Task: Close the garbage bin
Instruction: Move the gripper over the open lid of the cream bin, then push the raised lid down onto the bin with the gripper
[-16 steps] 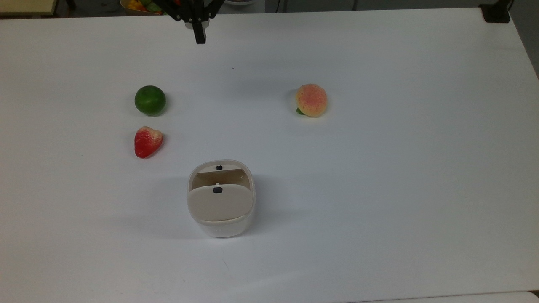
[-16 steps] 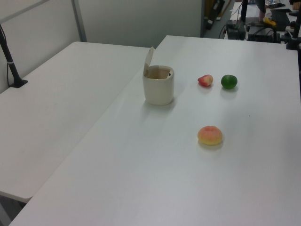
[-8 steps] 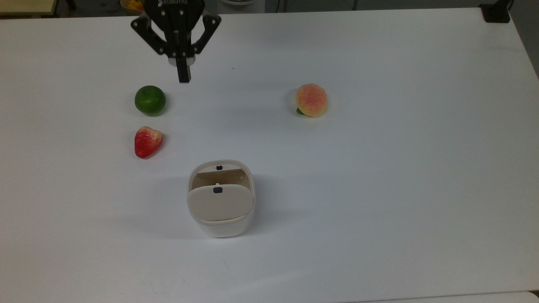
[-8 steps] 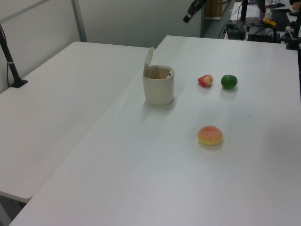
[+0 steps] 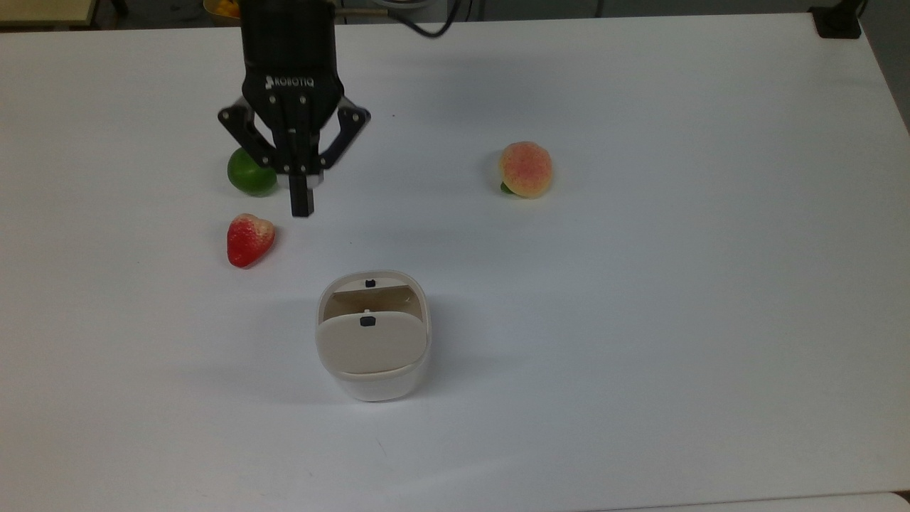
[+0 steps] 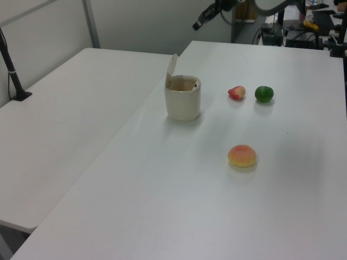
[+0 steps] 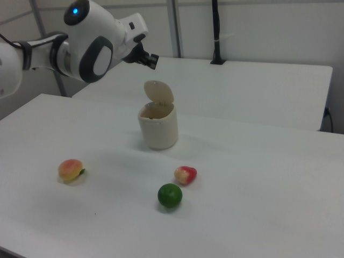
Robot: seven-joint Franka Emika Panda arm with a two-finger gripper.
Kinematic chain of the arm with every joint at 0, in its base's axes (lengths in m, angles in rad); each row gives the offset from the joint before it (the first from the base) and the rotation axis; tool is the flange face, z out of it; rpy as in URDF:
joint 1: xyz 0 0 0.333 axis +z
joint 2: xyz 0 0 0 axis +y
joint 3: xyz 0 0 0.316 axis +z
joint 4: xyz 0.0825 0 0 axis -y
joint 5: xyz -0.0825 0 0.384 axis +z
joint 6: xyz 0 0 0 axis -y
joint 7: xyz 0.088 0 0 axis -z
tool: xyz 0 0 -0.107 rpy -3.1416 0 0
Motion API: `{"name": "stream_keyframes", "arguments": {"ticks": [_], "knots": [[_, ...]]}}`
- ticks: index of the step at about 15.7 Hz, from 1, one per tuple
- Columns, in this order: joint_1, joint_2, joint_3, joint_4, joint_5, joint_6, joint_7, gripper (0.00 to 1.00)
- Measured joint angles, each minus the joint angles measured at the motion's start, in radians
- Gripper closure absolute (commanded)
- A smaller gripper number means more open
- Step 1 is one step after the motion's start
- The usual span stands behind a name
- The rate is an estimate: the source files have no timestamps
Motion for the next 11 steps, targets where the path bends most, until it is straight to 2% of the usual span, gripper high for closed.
{"name": "stream_keyframes", "arguments": {"ticks": [11], "knots": [[0.032, 0.214, 0.020, 0.136, 0.000, 0.129, 0.070, 1.00]]}}
